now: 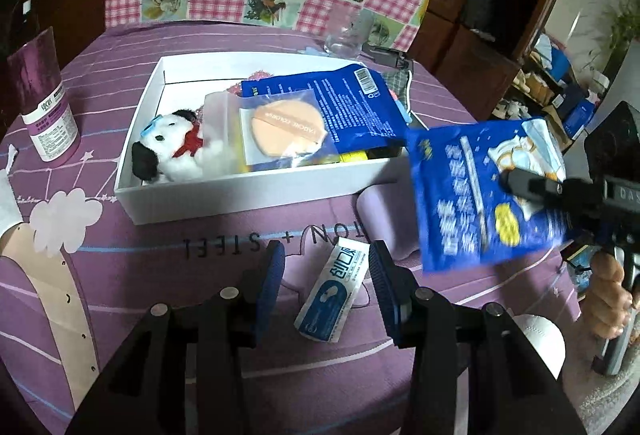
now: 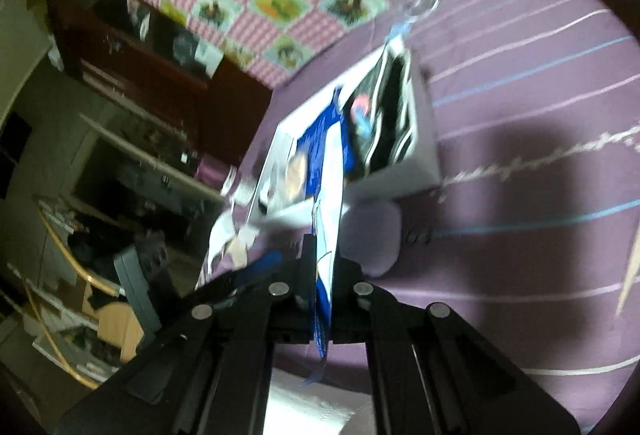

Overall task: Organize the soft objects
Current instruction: 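Lift the eye-mask packet with the right tool while the left tool grasps the white band-aid box, then carry the band-aid box and eye-mask packet over the white box with both tools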

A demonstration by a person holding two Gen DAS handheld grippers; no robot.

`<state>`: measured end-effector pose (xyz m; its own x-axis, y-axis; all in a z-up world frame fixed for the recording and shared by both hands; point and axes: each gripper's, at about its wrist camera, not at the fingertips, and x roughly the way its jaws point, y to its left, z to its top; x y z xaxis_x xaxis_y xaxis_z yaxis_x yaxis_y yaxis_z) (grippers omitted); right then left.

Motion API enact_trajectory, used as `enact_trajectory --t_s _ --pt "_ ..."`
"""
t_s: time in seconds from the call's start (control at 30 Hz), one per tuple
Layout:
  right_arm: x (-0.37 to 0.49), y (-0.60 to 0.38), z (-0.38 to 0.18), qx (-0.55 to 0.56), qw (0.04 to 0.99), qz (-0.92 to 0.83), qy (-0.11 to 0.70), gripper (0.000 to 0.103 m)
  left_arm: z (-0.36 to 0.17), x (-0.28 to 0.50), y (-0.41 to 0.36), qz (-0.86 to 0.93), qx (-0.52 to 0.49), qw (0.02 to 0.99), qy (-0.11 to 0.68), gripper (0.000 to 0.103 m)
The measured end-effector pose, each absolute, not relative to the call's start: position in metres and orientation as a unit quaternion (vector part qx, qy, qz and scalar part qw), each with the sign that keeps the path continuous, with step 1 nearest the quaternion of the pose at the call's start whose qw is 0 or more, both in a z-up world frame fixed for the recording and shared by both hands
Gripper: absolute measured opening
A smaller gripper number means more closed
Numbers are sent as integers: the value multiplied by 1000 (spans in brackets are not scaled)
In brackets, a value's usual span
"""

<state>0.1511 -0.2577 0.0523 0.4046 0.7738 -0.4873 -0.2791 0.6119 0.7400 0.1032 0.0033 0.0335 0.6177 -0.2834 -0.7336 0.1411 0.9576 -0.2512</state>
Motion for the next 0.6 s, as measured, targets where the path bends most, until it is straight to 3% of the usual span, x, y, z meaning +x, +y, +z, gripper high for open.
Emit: enact_trajectory --t_s 0.33,0.4,0.6 --pt "159 -269 45 299 793 308 432 5 15 101 -27 -127 34 874 468 41" --pt "159 -269 44 297 794 306 434 5 15 101 -27 -117 43 875 467 27" --pt "159 -264 42 290 793 308 438 5 15 103 -19 -109 31 875 471 17"
